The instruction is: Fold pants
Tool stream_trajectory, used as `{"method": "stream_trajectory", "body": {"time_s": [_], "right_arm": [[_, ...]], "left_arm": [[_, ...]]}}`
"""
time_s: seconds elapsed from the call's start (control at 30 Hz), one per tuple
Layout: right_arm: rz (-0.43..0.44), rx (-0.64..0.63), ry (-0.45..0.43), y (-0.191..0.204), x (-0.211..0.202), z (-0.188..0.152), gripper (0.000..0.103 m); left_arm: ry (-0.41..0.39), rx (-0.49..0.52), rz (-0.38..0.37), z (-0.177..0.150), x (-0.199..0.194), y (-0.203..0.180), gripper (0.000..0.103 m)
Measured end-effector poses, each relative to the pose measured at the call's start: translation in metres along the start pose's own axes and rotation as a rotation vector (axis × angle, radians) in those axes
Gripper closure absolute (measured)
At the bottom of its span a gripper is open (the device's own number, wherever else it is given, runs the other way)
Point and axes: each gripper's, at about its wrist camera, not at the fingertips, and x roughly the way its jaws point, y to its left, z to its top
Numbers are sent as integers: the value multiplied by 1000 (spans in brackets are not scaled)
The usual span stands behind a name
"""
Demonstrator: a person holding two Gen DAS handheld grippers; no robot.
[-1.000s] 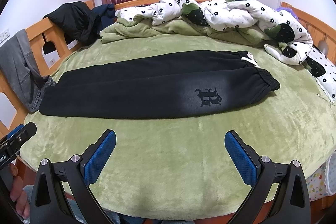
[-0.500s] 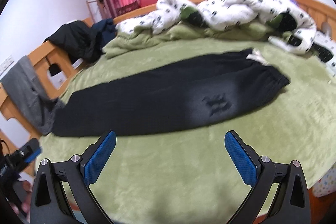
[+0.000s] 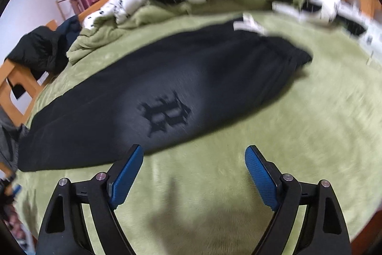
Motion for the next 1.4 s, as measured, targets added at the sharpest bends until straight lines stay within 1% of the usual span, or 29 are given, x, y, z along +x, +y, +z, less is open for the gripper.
{"method": "stream_trajectory", "body": {"time_s": [0.07, 0.13, 0.3, 0.37, 0.4, 0.43, 0.47, 0.5, 0.53, 0.57, 0.63, 0.67, 0.73, 0.77, 0.8, 0.87, 0.93, 1.0, 1.1, 1.2, 1.27, 1.3, 1.33, 1.37, 1.4], "right_arm": [[28, 33, 10, -12, 16, 1, 16], [58, 77, 14, -21, 28, 4, 16], [105, 186, -6, -37, 54, 17, 16], [113, 214, -18, -39, 63, 24, 16], [112, 222, -24, -39, 66, 28, 16], [116, 227, -40, -39, 68, 32, 17], [119, 231, -50, -38, 68, 34, 30], [108, 236, -43, -39, 70, 37, 51], [97, 231, -22, -39, 73, 42, 62], [104, 224, -8, -41, 73, 47, 83], [141, 213, -18, -40, 62, 57, 85], [147, 189, -38, -36, 54, 62, 85], [129, 112, -91, -22, 38, 73, 86], [120, 76, -121, -14, 31, 80, 86], [118, 54, -143, -8, 26, 86, 86], [128, 34, -161, 2, 25, 104, 86], [136, 22, -167, 8, 30, 121, 86], [141, 1, -175, 13, 38, 139, 86], [123, -39, -193, 30, 58, 169, 86], [92, -40, -188, 42, 92, 197, 84], [48, -10, -166, 47, 123, 212, 81], [11, 9, -137, 49, 143, 218, 73], [-12, 17, -122, 51, 154, 220, 69], [-33, 19, -104, 53, 166, 221, 61], [-56, 14, -81, 55, 175, 221, 57]], "left_arm": [[17, -36, -32, 0, 13, 9, 11], [16, -56, -53, 2, 25, 15, 11], [15, -36, -48, 16, 49, 9, 11], [13, -47, -43, 24, 58, 9, 12], [12, -64, -45, 28, 61, 10, 14], [9, -81, -42, 33, 63, 13, 20], [10, -95, -33, 37, 66, 15, 38], [20, -111, -7, 44, 69, 17, 59], [30, -119, 16, 48, 70, 19, 71], [33, -119, 26, 53, 68, 21, 91], [12, -83, -5, 62, 56, 17, 91], [-9, -34, 6, 65, 49, 10, 91], [-85, 94, 54, 71, 32, -13, 91], [-115, 130, 63, 75, 27, -20, 91], [-140, 148, 64, 80, 23, -27, 91], [-161, 140, 54, 99, 23, -37, 91], [-174, 143, 56, 121, 33, -45, 91], [-192, 155, 74, 141, 48, -53, 91], [-211, 178, 100, 166, 73, -67, 91], [-206, 177, 131, 189, 111, -81, 91], [-186, 166, 169, 197, 137, -85, 89], [-163, 161, 187, 200, 152, -86, 83], [-129, 159, 201, 201, 166, -88, 79], [-93, 161, 215, 201, 176, -91, 66], [-57, 162, 230, 201, 182, -93, 57]]}}
